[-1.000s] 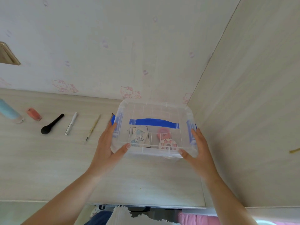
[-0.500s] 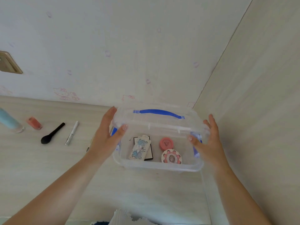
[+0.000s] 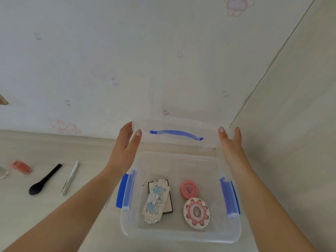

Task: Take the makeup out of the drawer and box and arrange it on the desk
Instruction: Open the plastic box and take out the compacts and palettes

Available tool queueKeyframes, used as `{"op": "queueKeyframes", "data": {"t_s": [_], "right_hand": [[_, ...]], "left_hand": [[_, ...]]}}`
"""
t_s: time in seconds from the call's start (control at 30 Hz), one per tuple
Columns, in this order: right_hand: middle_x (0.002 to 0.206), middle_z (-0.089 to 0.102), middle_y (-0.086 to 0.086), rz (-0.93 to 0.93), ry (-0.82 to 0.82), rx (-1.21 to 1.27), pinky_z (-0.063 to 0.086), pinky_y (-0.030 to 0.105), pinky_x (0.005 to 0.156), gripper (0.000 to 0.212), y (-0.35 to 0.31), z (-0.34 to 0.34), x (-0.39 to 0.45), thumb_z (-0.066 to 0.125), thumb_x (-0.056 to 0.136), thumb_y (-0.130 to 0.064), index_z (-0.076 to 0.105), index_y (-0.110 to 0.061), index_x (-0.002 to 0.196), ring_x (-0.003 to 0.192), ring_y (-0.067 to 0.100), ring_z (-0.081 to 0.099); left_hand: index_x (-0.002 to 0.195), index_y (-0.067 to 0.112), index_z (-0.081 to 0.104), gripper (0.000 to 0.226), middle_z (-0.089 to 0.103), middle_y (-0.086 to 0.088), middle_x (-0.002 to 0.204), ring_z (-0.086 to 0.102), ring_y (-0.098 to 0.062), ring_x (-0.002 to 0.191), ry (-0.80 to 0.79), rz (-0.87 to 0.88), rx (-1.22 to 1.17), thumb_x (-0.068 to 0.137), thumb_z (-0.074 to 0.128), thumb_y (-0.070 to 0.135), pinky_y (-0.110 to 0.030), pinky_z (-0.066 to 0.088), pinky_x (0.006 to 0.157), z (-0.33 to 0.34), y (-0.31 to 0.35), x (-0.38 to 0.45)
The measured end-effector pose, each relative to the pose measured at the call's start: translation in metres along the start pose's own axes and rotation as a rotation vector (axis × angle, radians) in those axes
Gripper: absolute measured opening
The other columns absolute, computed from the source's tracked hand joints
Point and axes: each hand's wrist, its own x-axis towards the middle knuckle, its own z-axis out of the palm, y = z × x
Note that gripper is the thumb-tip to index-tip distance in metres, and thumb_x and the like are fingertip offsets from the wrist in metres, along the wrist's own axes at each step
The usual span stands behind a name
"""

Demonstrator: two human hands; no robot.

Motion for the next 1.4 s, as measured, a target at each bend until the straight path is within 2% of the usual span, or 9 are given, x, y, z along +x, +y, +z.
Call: {"op": "queueKeyframes", "data": {"t_s": [0.07, 0.13, 0.3, 0.47, 0.97, 1.1, 1.2, 1.3, 1.4], "right_hand": [[0.156, 0.023, 0.002, 0.030, -0.029, -0.048, 0.023, 0.040, 0.111, 0.077, -0.001, 0.006, 0.012, 0.036, 0.091, -0.058, -0.002, -0.027, 0.150, 0.141, 0.025, 0.027], [0.156, 0.023, 0.002, 0.062, -0.075, -0.096, 0.023, 0.040, 0.111, 0.078, 0.002, 0.012, 0.024, 0.036, 0.090, -0.060, -0.001, -0.027, 0.150, 0.141, 0.025, 0.026], [0.156, 0.024, 0.004, 0.145, -0.163, -0.248, 0.026, 0.039, 0.110, 0.084, 0.023, 0.023, 0.048, 0.045, 0.085, -0.063, 0.009, -0.023, 0.150, 0.140, 0.024, 0.029], [0.156, 0.024, 0.005, 0.174, -0.227, -0.322, 0.027, 0.039, 0.110, 0.090, 0.033, 0.026, 0.059, 0.052, 0.082, -0.063, 0.009, -0.022, 0.150, 0.140, 0.024, 0.030], [0.153, 0.029, 0.006, 0.182, -0.268, -0.422, 0.031, 0.037, 0.107, 0.085, 0.039, 0.027, 0.071, 0.054, 0.087, -0.053, 0.010, -0.018, 0.150, 0.138, 0.026, 0.033], [0.153, 0.029, 0.006, 0.147, -0.210, -0.399, 0.033, 0.038, 0.106, 0.082, 0.036, 0.025, 0.068, 0.054, 0.087, -0.052, 0.011, -0.022, 0.150, 0.138, 0.025, 0.034], [0.150, 0.034, 0.004, 0.053, -0.116, -0.413, 0.036, 0.035, 0.101, 0.074, 0.029, 0.021, 0.060, 0.053, 0.086, -0.054, 0.022, -0.025, 0.147, 0.134, 0.024, 0.039], [0.142, 0.043, -0.001, -0.153, 0.001, -0.385, 0.037, 0.029, 0.097, 0.055, 0.020, 0.016, 0.040, 0.051, 0.089, -0.050, 0.040, -0.027, 0.139, 0.127, 0.017, 0.045], [0.121, 0.056, -0.011, -0.347, 0.067, -0.223, 0.040, 0.021, 0.093, 0.031, 0.011, 0.014, 0.011, 0.054, 0.092, -0.036, 0.055, -0.030, 0.122, 0.108, 0.004, 0.053]], "left_hand": [[0.144, 0.025, 0.031, 0.068, 0.045, 0.004, 0.143, 0.039, -0.012, 0.135, -0.028, -0.071, 0.063, 0.086, 0.043, 0.059, -0.038, 0.032, 0.112, 0.001, -0.006, 0.014], [0.146, 0.027, 0.028, 0.067, 0.044, -0.002, 0.144, 0.038, -0.018, 0.136, -0.029, -0.167, 0.127, 0.088, 0.046, 0.056, -0.042, 0.034, 0.110, 0.005, -0.012, 0.027], [0.150, 0.024, 0.016, 0.077, 0.036, -0.011, 0.149, 0.037, -0.026, 0.135, -0.114, -0.379, 0.274, 0.088, 0.047, 0.056, -0.039, 0.031, 0.107, 0.014, -0.030, 0.038], [0.151, 0.024, 0.010, 0.085, 0.029, -0.007, 0.154, 0.034, -0.029, 0.137, -0.170, -0.490, 0.209, 0.085, 0.050, 0.060, -0.042, 0.029, 0.112, 0.013, -0.040, 0.044], [0.149, 0.028, 0.018, 0.079, 0.026, -0.001, 0.156, 0.032, -0.026, 0.139, -0.185, -0.541, 0.089, 0.085, 0.056, 0.053, -0.042, 0.027, 0.114, 0.015, -0.044, 0.051], [0.149, 0.025, 0.020, 0.075, 0.029, -0.003, 0.154, 0.032, -0.023, 0.139, -0.157, -0.454, 0.199, 0.087, 0.054, 0.051, -0.040, 0.030, 0.111, 0.015, -0.042, 0.050], [0.145, 0.023, 0.030, 0.067, 0.034, -0.001, 0.151, 0.033, -0.018, 0.138, -0.113, -0.254, 0.411, 0.088, 0.051, 0.051, -0.037, 0.029, 0.109, 0.012, -0.035, 0.045], [0.134, 0.025, 0.046, 0.048, 0.045, 0.004, 0.140, 0.042, -0.013, 0.129, -0.033, -0.022, 0.449, 0.090, 0.053, 0.042, -0.032, 0.035, 0.108, 0.009, -0.022, 0.030], [0.118, 0.027, 0.058, 0.027, 0.057, 0.013, 0.117, 0.053, -0.001, 0.111, -0.013, 0.211, 0.386, 0.091, 0.055, 0.029, -0.022, 0.043, 0.098, 0.013, -0.004, 0.005]]}}
